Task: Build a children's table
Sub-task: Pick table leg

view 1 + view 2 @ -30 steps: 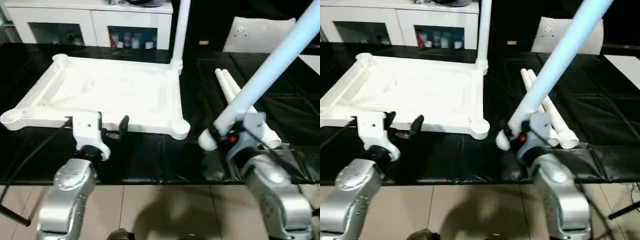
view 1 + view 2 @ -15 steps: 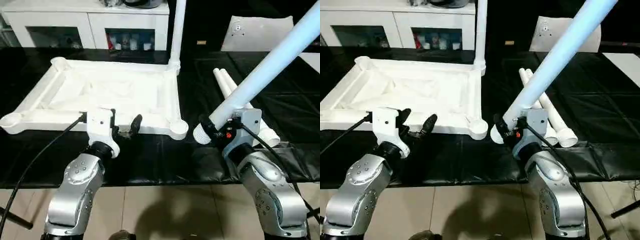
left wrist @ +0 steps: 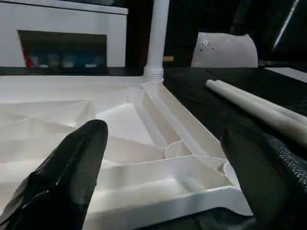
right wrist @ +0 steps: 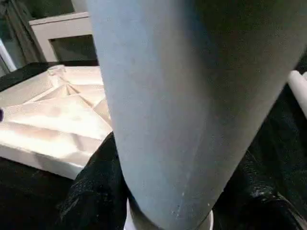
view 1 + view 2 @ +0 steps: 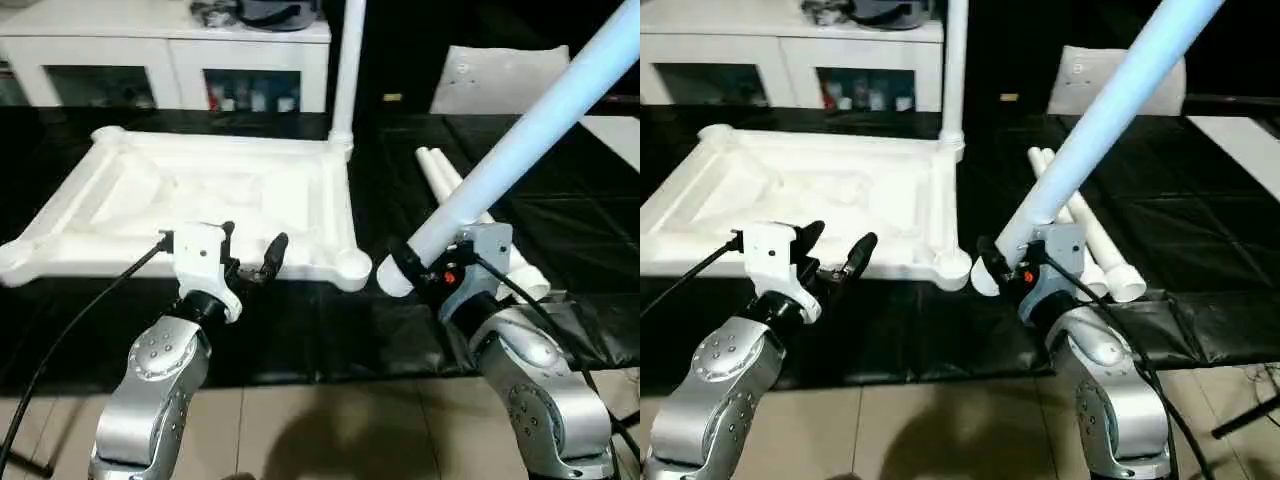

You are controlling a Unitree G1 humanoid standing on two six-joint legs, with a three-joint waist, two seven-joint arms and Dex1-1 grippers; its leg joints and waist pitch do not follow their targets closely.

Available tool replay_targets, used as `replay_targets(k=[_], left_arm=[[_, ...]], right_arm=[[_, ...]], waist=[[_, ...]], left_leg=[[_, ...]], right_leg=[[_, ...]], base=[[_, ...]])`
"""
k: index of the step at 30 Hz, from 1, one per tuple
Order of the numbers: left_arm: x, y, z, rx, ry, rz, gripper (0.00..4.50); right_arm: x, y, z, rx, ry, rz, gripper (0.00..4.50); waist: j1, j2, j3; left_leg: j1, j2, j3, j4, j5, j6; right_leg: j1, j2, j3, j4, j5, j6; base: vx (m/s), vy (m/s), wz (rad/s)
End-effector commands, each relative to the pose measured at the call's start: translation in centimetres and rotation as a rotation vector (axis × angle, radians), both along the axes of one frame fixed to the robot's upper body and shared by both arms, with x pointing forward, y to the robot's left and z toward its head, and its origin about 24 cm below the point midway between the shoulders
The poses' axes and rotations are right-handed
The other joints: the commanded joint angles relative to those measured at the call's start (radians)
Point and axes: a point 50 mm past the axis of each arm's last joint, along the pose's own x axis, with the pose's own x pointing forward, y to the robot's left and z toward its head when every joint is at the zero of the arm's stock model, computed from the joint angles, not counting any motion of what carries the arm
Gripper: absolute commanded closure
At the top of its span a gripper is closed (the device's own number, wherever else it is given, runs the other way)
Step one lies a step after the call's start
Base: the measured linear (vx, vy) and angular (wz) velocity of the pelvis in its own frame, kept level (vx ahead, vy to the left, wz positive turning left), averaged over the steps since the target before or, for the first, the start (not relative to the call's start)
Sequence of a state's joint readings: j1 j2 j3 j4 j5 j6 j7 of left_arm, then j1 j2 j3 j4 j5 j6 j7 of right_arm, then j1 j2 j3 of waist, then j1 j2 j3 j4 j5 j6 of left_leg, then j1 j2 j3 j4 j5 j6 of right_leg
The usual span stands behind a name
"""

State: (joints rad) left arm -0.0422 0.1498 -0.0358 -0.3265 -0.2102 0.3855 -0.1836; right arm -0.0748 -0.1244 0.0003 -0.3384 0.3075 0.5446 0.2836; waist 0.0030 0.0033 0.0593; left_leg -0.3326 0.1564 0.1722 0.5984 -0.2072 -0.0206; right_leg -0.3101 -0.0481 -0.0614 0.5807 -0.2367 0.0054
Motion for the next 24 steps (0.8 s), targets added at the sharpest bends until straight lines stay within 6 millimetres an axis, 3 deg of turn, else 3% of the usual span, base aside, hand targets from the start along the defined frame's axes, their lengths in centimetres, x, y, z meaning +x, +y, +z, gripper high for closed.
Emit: replay_targets(k=[1,2,3,4,5,7,8,9,10,11,12,13,14,15,16,17,18,19,20,21,22,23,24], left_arm=[[-0.18,0.12,0.22,0.012,-0.015,0.004,0.22],[-0.16,0.11,0.23,0.012,-0.016,0.005,0.22],[-0.12,0.11,0.28,0.012,-0.018,0.006,0.22],[-0.11,0.1,0.31,0.012,-0.021,0.007,0.22],[-0.08,0.11,0.33,0.012,-0.022,0.009,0.22],[-0.08,0.13,0.35,0.015,-0.022,0.01,0.22],[-0.09,0.15,0.35,0.018,-0.022,0.01,0.22],[-0.12,0.15,0.37,0.02,-0.022,0.009,0.22],[-0.14,0.15,0.39,0.021,-0.022,0.009,0.22],[-0.15,0.15,0.41,0.022,-0.022,0.009,0.22],[-0.14,0.14,0.43,0.022,-0.022,0.009,0.22],[-0.14,0.14,0.44,0.023,-0.023,0.008,0.22],[-0.17,0.15,0.48,0.028,-0.025,0.005,0.22],[-0.2,0.15,0.5,0.033,-0.025,0.005,0.22],[-0.28,0.15,0.53,0.038,-0.025,0.004,0.22],[-0.34,0.14,0.54,0.04,-0.025,0.003,0.22],[-0.4,0.13,0.54,0.043,-0.025,0.001,0.22],[-0.44,0.12,0.54,0.044,-0.025,0.0,0.22],[-0.52,0.09,0.54,0.047,-0.023,-0.001,0.22],[-0.57,0.09,0.53,0.05,-0.022,0.0,0.22],[-0.66,0.05,0.54,0.05,-0.022,-0.001,0.22],[-0.75,-0.01,0.55,0.048,-0.021,-0.002,0.22],[-0.81,-0.06,0.56,0.046,-0.021,-0.003,0.22]], right_arm=[[0.01,0.08,0.33,-0.008,-0.015,0.023,2.61],[0.03,0.09,0.34,-0.01,-0.015,0.025,2.61],[0.04,0.14,0.34,-0.011,-0.016,0.03,2.61],[0.04,0.18,0.33,-0.011,-0.016,0.033,2.61],[0.05,0.2,0.33,-0.011,-0.016,0.035,2.61],[-0.01,0.25,0.17,-0.011,0.004,0.039,2.61],[-0.07,0.27,0.11,-0.013,0.007,0.041,2.61],[-0.12,0.28,0.05,-0.019,0.008,0.044,2.61],[-0.13,0.26,0.07,-0.021,0.002,0.044,2.61],[-0.14,0.22,0.07,-0.016,0.0,0.036,2.61],[-0.13,0.2,0.09,-0.013,-0.001,0.033,2.61],[-0.12,0.19,0.1,-0.013,-0.002,0.033,2.61],[-0.12,0.14,0.15,-0.015,-0.009,0.037,2.61],[-0.13,0.13,0.15,-0.017,-0.009,0.04,2.61],[-0.19,0.13,0.15,-0.017,-0.009,0.047,2.61],[-0.24,0.14,0.13,-0.013,-0.007,0.049,2.61],[-0.28,0.14,0.1,-0.007,-0.005,0.045,2.61],[-0.3,0.13,0.07,-0.003,-0.003,0.042,2.61],[-0.33,0.18,-0.1,-0.037,0.005,0.056,2.61],[-0.39,0.3,-0.22,-0.091,0.003,0.083,2.61],[-0.53,0.55,-0.21,-0.122,-0.011,0.116,2.61],[-0.61,0.71,-0.14,-0.11,-0.014,0.129,2.61],[-0.67,0.78,-0.06,-0.091,-0.017,0.133,2.61]], waist=[[-0.004,0.007,-0.052],[-0.004,0.005,-0.06],[-0.003,0.007,-0.06],[-0.004,0.005,-0.062],[0.001,0.005,-0.067],[0.004,0.006,-0.07],[0.001,0.028,-0.078],[-0.007,0.023,-0.057],[-0.012,0.015,-0.056],[-0.012,-0.004,-0.045],[0.008,-0.02,-0.042],[0.027,-0.033,-0.048],[0.079,-0.018,-0.086],[0.069,-0.015,-0.085],[0.067,-0.024,-0.076],[0.053,0.008,-0.085],[0.03,0.046,-0.071],[0.0,0.063,-0.081],[-0.034,0.048,-0.098],[-0.012,0.044,-0.087],[-0.02,0.054,-0.084],[-0.028,0.025,-0.075],[-0.009,-0.021,-0.064]], left_leg=[[0.022,0.071,-0.043,-0.096,-0.474,-0.036],[0.007,0.068,-0.037,-0.094,-0.366,-0.003],[0.013,0.066,-0.028,-0.09,-0.314,0.024],[0.011,0.064,-0.025,-0.087,-0.294,0.035],[0.002,0.056,-0.018,-0.077,-0.218,0.065],[0.002,0.053,-0.016,-0.073,-0.171,0.085],[0.078,0.077,0.006,-0.072,-0.18,0.032],[0.136,0.13,-0.014,-0.096,-0.222,-0.039],[0.156,0.15,-0.02,-0.104,-0.238,-0.061],[0.17,0.148,0.002,-0.103,-0.271,-0.084],[0.122,0.06,0.07,-0.062,-0.302,-0.109],[0.07,-0.003,0.081,-0.018,-0.298,-0.115],[-0.066,0.007,-0.011,0.086,-0.151,0.031],[-0.142,0.013,-0.061,0.113,-0.037,0.064],[-0.145,0.0,-0.061,0.091,0.004,0.069],[-0.121,0.003,-0.065,0.017,0.13,0.082],[-0.059,0.051,-0.101,-0.044,0.129,0.164],[0.005,0.11,-0.162,-0.046,0.161,0.257],[0.11,0.202,-0.245,-0.047,0.207,0.446],[0.069,0.129,-0.282,-0.044,0.289,0.578],[0.068,0.096,-0.267,-0.037,0.288,0.608],[0.035,0.037,-0.255,-0.04,0.205,0.6],[-0.056,-0.058,-0.176,-0.014,0.017,0.424]], right_leg=[[0.014,-0.083,0.048,-0.086,-0.379,-0.134],[0.034,-0.079,0.047,-0.074,-0.269,-0.164],[0.031,-0.078,0.045,-0.071,-0.215,-0.195],[0.036,-0.078,0.045,-0.069,-0.201,-0.207],[0.054,-0.078,0.045,-0.067,-0.163,-0.23],[0.059,-0.075,0.043,-0.063,-0.127,-0.238],[0.019,-0.046,0.062,-0.052,-0.119,-0.239],[-0.04,-0.028,0.039,-0.008,-0.1,-0.217],[-0.057,-0.035,0.032,0.011,-0.089,-0.196],[-0.076,-0.05,0.041,0.026,-0.06,-0.186],[-0.02,-0.042,0.096,-0.013,-0.045,-0.233],[0.049,-0.03,0.159,-0.034,-0.053,-0.268],[0.171,-0.193,0.233,-0.063,0.103,-0.282],[0.185,-0.175,0.21,-0.033,0.275,-0.28],[0.163,-0.127,0.175,-0.031,0.341,-0.253],[0.126,-0.046,0.091,-0.005,0.346,-0.196],[0.065,0.004,0.029,0.004,0.142,-0.119],[0.013,0.02,0.01,0.076,0.045,-0.088],[-0.089,-0.028,0.021,0.141,-0.148,-0.043],[-0.093,-0.017,0.011,0.168,-0.149,0.024],[-0.107,-0.012,0.016,0.157,-0.136,0.047],[-0.096,-0.018,0.039,0.111,-0.087,0.061],[-0.011,-0.078,0.084,-0.023,-0.002,0.064]], base=[[0.078,0.027,0.0],[0.107,0.019,-0.01],[0.111,0.008,0.02],[0.111,0.008,0.02],[0.098,-0.001,0.03],[0.102,-0.006,0.03],[0.106,-0.005,0.0],[0.13,-0.01,-0.34],[0.13,-0.01,-0.34],[0.142,-0.025,-0.59],[0.137,-0.032,-0.53],[0.137,-0.032,-0.53],[0.188,-0.02,-0.39],[0.174,-0.01,-0.25],[0.174,-0.01,-0.25],[0.085,-0.011,-0.17],[0.077,0.019,-0.1],[0.077,0.019,-0.1],[0.126,0.011,-0.08],[0.102,-0.006,0.18],[0.102,-0.006,0.18],[0.036,0.0,0.48],[0.028,-0.055,0.67]])
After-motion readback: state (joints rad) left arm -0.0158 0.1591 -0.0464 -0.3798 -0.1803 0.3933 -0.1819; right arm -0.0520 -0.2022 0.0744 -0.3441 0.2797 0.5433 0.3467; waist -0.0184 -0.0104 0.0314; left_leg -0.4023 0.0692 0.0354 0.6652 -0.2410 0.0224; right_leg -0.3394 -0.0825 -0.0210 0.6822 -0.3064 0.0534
